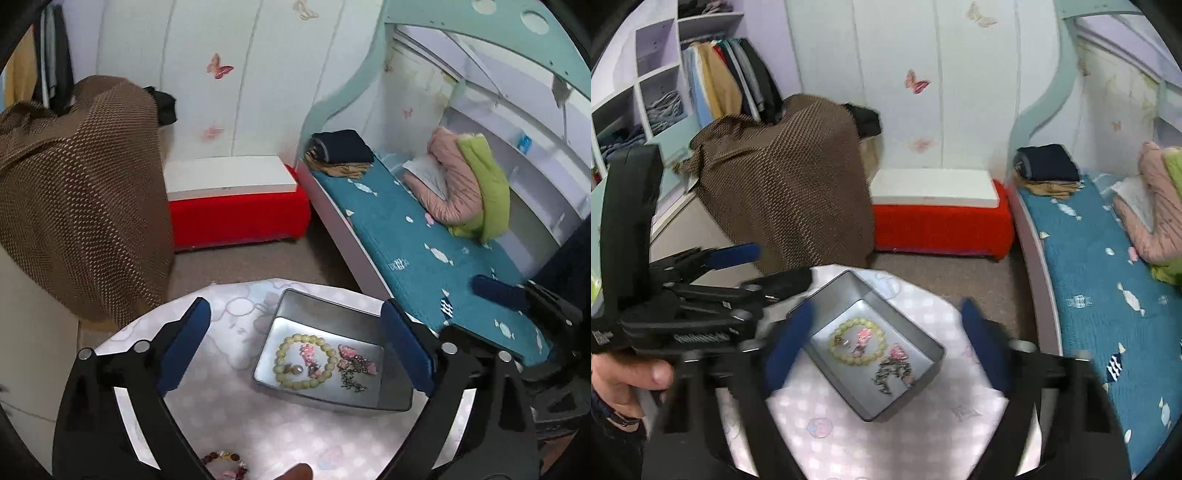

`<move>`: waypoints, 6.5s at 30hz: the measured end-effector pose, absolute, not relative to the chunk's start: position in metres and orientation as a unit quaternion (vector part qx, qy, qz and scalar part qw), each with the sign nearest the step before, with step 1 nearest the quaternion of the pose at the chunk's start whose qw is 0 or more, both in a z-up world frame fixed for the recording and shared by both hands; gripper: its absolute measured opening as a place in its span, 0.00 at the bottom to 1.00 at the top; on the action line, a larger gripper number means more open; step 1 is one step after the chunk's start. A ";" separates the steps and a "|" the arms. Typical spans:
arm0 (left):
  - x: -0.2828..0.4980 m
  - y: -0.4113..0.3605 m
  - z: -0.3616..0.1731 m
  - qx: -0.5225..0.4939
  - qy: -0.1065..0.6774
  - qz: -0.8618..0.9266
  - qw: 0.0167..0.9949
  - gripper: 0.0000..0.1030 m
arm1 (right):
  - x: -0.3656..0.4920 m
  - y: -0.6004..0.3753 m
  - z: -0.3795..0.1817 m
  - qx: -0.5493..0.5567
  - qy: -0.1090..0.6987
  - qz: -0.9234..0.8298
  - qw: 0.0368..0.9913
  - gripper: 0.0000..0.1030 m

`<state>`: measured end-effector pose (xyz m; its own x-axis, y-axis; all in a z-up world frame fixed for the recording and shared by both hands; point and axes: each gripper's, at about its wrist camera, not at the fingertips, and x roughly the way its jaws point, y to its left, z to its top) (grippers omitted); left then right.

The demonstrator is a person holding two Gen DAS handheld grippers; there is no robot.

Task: Organize jewelry
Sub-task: 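Carry both items over the grey box and open both grippers, then move both grippers toward the red bead bracelet and jade pendant, then grasp the red bead bracelet with the left gripper while the right gripper grasps the jade pendant, then carry bracelet and pendant over the grey box and open both grippers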

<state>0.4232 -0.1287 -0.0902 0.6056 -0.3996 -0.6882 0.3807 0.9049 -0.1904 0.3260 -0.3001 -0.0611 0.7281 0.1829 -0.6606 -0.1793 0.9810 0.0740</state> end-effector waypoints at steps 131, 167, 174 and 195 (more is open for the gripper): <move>0.309 -0.026 -0.219 0.027 0.452 -0.198 0.869 0.07 | 0.229 -0.212 -0.198 -0.108 0.438 0.148 0.880 0.25; 0.248 -0.020 -0.067 0.024 0.273 -0.262 0.925 0.07 | 0.220 -0.233 -0.108 -0.046 0.360 0.170 0.916 0.25; 0.265 -0.053 -0.046 0.029 0.256 -0.284 0.923 0.07 | 0.232 -0.243 -0.080 -0.045 0.334 0.165 0.927 0.25; 0.385 -0.153 -0.075 0.035 0.356 -0.274 0.893 0.08 | 0.335 -0.292 -0.086 0.018 0.388 0.126 0.913 0.26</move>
<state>0.3854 -0.1530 -0.0746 0.5960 -0.4635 -0.6557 0.5139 0.8476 -0.1321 0.3346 -0.2923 -0.0857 0.6663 0.2448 -0.7044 -0.2163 0.9674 0.1317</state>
